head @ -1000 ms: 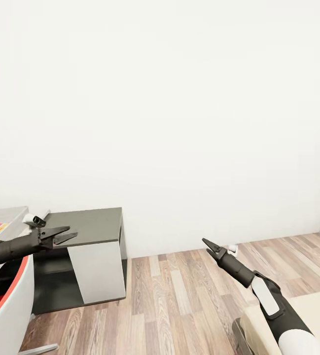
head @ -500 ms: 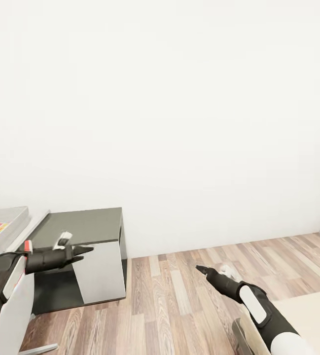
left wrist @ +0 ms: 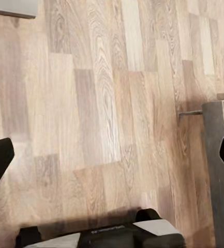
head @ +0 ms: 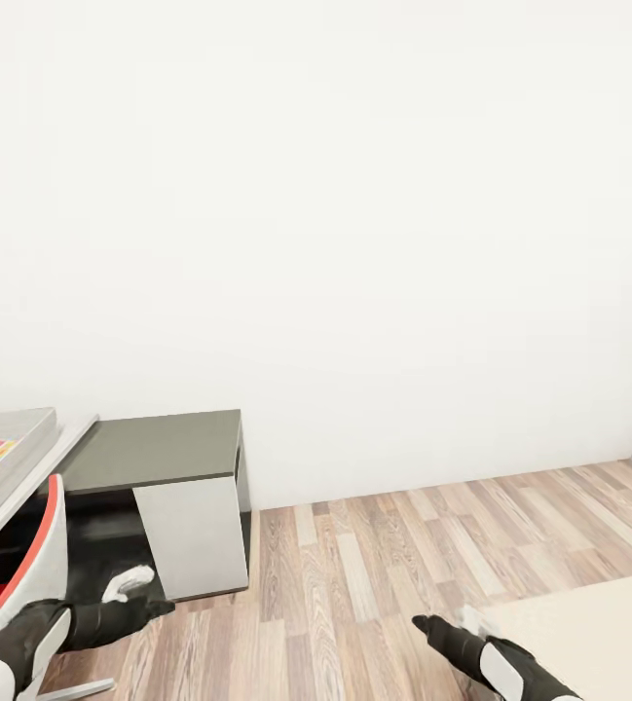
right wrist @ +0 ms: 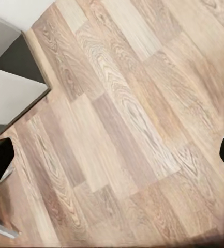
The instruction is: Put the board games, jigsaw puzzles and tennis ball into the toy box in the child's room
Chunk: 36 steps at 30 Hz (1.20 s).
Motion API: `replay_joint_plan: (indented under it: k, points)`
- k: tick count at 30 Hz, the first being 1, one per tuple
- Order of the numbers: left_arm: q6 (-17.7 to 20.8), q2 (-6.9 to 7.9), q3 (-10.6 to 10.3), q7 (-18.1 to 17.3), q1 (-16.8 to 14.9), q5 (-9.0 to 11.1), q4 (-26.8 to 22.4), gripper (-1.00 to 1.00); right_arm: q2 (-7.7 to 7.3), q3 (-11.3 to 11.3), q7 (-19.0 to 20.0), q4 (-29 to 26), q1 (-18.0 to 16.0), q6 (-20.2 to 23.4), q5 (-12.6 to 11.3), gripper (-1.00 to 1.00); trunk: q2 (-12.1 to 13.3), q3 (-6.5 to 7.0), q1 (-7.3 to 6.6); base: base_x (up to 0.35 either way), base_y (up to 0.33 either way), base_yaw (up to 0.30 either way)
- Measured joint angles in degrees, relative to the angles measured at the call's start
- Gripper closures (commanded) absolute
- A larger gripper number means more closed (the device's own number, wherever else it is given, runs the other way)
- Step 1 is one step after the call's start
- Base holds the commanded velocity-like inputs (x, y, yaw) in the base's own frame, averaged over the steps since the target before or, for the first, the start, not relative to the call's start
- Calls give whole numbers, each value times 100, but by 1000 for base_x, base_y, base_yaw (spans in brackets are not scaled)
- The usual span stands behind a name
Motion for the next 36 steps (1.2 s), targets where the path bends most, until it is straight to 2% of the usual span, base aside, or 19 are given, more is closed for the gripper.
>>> replay_joint_plan:
  k: [1,2,3,6,8,12,13,14,15,17,21,23,27,36]
  points:
    - [-184,-38,2,132,-3,-63,171,-100,5,-1,-2,121,-1,-125,55,-100,1,1,0,0,0,0]
    - [-524,-92,-17,411,2,-180,457,-100,22,-2,-4,317,-1,-338,137,-100,0,0,0,0,0,0]
    - [-692,-115,-12,565,1,-221,608,-100,32,-4,-4,404,-1,-436,168,-100,0,1,0,0,0,0]
    - [-1359,-204,-34,1333,37,-347,1225,-100,71,-6,-10,679,2,-738,248,-100,0,1,0,0,0,0]
    - [-1640,-260,-31,1741,109,-376,1445,-100,88,-5,-11,749,8,-819,267,-100,-1,1,0,0,0,0]
    - [-1925,-366,-23,2344,395,-405,1605,-100,100,3,-17,803,160,-891,307,-100,-1,1,0,0,0,0]
    - [-2046,-422,-30,2571,542,-416,1632,-100,103,8,-23,813,264,-907,418,-100,-1,-1,0,0,0,0]
    - [-2104,-439,-22,2654,603,-413,1637,-100,103,6,-27,815,299,-910,483,-100,-1,1,0,0,0,0]
    - [-2235,-463,-25,2819,714,-414,1645,-100,105,8,-35,818,361,-917,656,-100,-1,0,0,0,0,0]
    - [-2568,-532,-20,3306,992,-407,1673,-100,110,10,-135,826,570,-929,1265,-100,-1,0,0,0,0,0]
    - [-2837,-658,-8,3864,1332,-403,1692,-100,187,6,-480,890,807,-944,1951,-100,-1,0,0,0,0,0]
    - [-2930,-718,-3,4045,1492,-402,1695,-100,285,3,-679,957,924,-1002,2181,-100,-1,0,0,0,0,0]
    - [-3025,-776,-2,4219,1760,-400,1703,-100,402,-3,-1003,1053,1187,-1171,2429,-100,-1,0,0,0,0,0]
    - [-3257,-804,4,4392,2430,-388,1712,-100,443,-5,-1202,1096,1780,-1294,2519,-100,-1,0,0,0,0,0]
